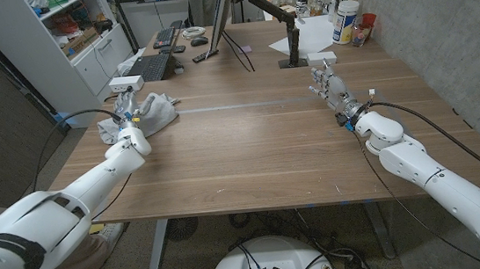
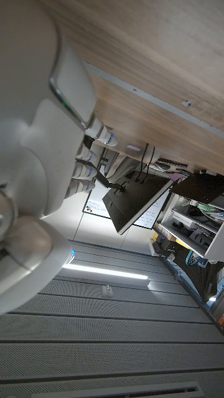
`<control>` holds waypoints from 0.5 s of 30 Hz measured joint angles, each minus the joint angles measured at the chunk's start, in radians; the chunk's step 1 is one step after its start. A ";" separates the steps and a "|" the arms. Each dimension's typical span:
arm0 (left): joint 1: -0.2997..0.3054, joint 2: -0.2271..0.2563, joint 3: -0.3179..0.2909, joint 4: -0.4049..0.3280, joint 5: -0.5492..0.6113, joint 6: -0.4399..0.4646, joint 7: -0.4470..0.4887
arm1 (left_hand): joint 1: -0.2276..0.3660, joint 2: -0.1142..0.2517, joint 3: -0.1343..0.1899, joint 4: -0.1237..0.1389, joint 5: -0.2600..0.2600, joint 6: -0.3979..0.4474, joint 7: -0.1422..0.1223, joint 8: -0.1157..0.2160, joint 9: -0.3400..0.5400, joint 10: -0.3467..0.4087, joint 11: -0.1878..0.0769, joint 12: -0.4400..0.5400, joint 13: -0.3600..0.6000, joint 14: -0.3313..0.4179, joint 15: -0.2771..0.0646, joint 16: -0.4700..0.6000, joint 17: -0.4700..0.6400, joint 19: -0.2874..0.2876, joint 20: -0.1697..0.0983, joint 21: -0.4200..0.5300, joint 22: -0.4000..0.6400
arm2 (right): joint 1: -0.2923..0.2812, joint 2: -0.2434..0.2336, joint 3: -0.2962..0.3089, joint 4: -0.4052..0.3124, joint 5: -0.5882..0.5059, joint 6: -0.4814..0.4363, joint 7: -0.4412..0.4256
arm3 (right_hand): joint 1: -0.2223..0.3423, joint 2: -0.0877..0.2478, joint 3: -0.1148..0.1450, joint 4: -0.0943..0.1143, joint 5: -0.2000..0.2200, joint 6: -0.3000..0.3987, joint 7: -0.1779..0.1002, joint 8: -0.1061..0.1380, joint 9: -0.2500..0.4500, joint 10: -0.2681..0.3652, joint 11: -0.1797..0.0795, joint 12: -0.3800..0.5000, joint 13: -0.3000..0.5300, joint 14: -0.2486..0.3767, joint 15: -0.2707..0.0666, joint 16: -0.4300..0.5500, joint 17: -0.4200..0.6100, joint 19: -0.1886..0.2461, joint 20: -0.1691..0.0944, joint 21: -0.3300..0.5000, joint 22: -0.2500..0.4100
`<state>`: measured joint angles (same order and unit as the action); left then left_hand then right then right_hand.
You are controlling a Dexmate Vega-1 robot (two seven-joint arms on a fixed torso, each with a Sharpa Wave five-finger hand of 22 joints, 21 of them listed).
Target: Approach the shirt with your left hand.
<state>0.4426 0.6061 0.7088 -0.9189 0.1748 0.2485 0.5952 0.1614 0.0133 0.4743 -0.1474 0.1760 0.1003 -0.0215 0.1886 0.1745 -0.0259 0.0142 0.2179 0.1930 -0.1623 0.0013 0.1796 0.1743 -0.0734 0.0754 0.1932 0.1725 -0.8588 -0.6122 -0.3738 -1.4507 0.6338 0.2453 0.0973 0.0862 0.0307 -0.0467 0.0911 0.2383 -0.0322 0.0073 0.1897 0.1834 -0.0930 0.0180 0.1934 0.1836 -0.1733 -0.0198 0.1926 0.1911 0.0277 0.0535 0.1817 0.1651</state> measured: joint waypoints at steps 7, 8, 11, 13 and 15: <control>-0.016 -0.014 0.011 0.039 -0.008 -0.013 -0.001 | 0.005 0.005 0.000 0.000 0.000 0.000 0.000 0.000 0.000 0.000 0.000 0.000 0.000 0.000 0.000 0.000 0.000 0.000 0.000 0.000 0.000 | 0.003 0.000 0.000 0.002 0.000 -0.001 0.002 | 0.000 0.000 0.000 0.000 0.000 0.000 0.000 0.000 0.000 0.000 0.000 0.000 0.000 0.000 0.000 0.000 0.000 0.000 0.000 0.000 0.000; -0.019 -0.017 0.013 0.045 -0.010 -0.015 -0.001 | 0.005 0.005 0.000 0.000 0.000 0.000 0.000 0.000 0.000 0.000 0.000 0.000 0.000 0.000 0.000 0.000 0.000 0.000 0.000 0.000 0.000 | 0.003 0.000 0.000 0.002 0.000 -0.002 0.003 | 0.000 0.000 0.000 0.000 0.000 0.000 0.000 0.000 0.000 0.000 0.000 0.000 0.000 0.000 0.000 0.000 0.000 0.000 0.000 0.000 0.000; -0.023 -0.022 0.016 0.057 -0.014 -0.020 -0.002 | 0.005 0.005 0.000 0.000 0.000 0.000 0.000 0.000 0.001 0.000 0.000 0.000 0.000 0.000 0.000 0.000 0.000 0.000 0.000 0.000 0.000 | 0.004 0.000 0.000 0.002 0.000 -0.003 0.003 | 0.000 0.000 0.000 0.000 0.000 0.000 0.000 0.000 0.000 0.000 0.000 0.000 0.000 0.000 0.000 0.000 0.000 0.000 0.000 0.000 0.000; -0.026 -0.025 0.019 0.065 -0.017 -0.023 -0.002 | 0.005 0.005 0.000 0.000 0.000 0.000 0.000 0.000 0.005 0.000 0.000 0.000 0.000 0.000 0.000 0.000 0.000 0.000 0.000 0.000 0.000 | 0.004 -0.001 0.000 0.002 0.000 -0.004 0.003 | 0.000 0.000 0.000 0.000 0.000 0.000 0.000 0.000 0.000 0.000 0.000 0.000 0.000 0.000 0.000 0.000 0.000 0.000 0.000 0.000 0.000; -0.030 -0.031 0.023 0.078 -0.020 -0.027 -0.003 | 0.005 0.005 0.000 0.000 0.000 0.000 0.000 0.000 0.005 0.000 0.000 0.000 0.000 0.000 0.000 0.000 0.000 0.000 0.000 0.000 0.000 | 0.004 -0.001 -0.001 0.002 0.000 -0.004 0.003 | 0.000 0.000 0.000 0.000 0.000 0.000 0.000 0.000 0.000 0.000 0.000 0.000 0.000 0.000 0.000 0.000 0.000 0.000 0.000 0.000 0.000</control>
<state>0.4124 0.5752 0.7314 -0.8413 0.1547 0.2212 0.5926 0.1667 0.0186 0.4743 -0.1474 0.1760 0.1002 -0.0215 0.1886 0.1795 -0.0258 0.0142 0.2180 0.1931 -0.1622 0.0013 0.1796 0.1743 -0.0734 0.0754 0.1931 0.1725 -0.8550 -0.6129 -0.3744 -1.4483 0.6341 0.2414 0.1005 0.0861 0.0307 -0.0466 0.0911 0.2383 -0.0322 0.0073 0.1896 0.1834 -0.0930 0.0180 0.1934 0.1836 -0.1733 -0.0198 0.1926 0.1911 0.0277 0.0535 0.1817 0.1651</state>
